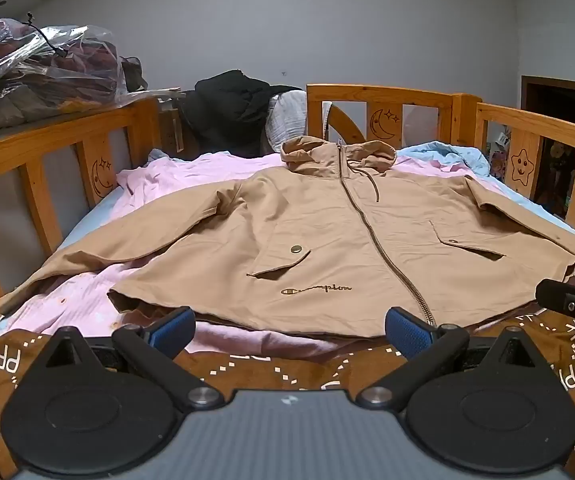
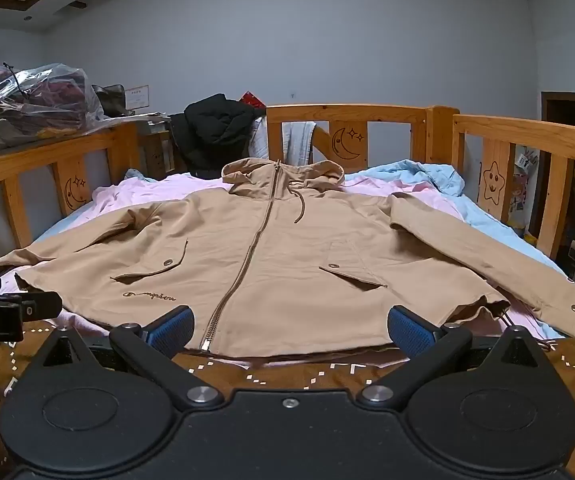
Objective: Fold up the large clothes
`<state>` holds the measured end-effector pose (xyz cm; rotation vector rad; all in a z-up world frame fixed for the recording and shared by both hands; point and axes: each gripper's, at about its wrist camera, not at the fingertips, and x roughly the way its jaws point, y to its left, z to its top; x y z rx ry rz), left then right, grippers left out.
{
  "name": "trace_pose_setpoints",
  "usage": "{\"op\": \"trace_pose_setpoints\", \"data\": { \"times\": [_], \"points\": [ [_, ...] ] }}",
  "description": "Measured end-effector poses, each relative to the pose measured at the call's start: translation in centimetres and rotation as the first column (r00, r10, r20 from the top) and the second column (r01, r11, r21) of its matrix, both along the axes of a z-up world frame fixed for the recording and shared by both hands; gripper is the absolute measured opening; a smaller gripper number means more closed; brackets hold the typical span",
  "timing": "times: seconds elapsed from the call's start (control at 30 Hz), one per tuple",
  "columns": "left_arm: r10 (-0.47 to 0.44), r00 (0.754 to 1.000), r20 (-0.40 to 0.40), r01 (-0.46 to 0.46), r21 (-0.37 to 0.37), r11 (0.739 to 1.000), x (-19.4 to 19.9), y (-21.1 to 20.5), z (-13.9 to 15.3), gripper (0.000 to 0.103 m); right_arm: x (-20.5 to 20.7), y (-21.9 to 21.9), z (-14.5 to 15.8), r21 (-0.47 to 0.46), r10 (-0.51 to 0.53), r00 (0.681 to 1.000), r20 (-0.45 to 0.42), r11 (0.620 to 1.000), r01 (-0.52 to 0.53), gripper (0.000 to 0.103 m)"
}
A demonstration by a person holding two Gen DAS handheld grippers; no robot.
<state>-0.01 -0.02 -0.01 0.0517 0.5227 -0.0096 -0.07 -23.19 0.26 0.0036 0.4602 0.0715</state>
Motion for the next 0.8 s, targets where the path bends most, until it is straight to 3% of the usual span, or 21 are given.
{"op": "trace_pose_setpoints", "data": {
  "times": [0.8],
  "points": [
    [0.001, 1.0, -0.006, -0.001, -0.006, 1.0, -0.08, 0.04, 0.06, 0.103, 0.25, -0.22, 0.02, 0.011, -0.007, 1.0, -0.007, 1.0, 0.007, 0.103]
  ]
}}
